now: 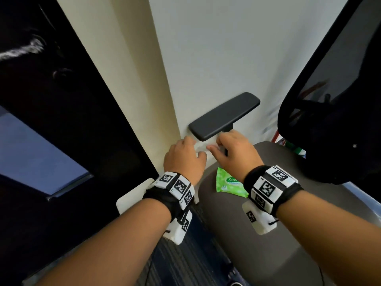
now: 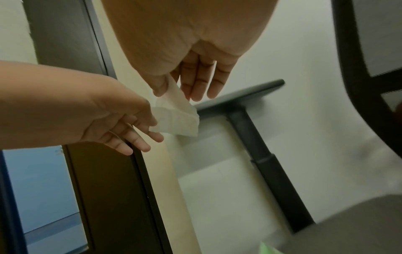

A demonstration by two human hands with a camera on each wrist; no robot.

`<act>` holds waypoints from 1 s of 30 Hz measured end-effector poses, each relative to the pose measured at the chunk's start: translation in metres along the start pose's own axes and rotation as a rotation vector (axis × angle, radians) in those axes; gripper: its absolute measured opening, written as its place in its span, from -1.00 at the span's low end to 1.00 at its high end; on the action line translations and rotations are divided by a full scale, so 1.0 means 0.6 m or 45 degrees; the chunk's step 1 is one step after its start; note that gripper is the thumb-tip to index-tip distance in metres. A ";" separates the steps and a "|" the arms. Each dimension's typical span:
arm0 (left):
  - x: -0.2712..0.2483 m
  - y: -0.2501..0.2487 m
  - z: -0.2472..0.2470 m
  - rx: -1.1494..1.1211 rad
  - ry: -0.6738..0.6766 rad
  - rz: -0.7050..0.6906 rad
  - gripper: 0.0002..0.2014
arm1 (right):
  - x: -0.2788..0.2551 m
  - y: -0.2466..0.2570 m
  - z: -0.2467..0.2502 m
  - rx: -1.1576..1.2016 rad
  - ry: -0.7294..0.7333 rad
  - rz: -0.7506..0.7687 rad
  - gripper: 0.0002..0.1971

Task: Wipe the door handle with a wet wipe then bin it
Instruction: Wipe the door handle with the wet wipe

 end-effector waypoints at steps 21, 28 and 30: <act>-0.045 0.028 0.566 -0.235 -0.568 -0.083 -0.94 | 0.151 0.478 0.193 0.274 -0.012 0.277 -0.68; -0.091 0.045 0.743 -0.301 -0.664 -0.057 -0.84 | 0.180 0.650 0.249 0.574 0.024 0.310 -0.72; -0.104 0.047 0.789 -0.297 -0.703 -0.070 -0.82 | 0.189 0.698 0.262 0.651 0.058 0.347 -0.74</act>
Point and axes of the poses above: each hand's wrist, its own x-axis towards the middle knuckle, its own z-axis out of the back of the hand, y = z × x, the point moved 7 cm from there along x, towards the middle knuckle, and after that the axes turned 6 degrees about -z, right-handed, at the moved point
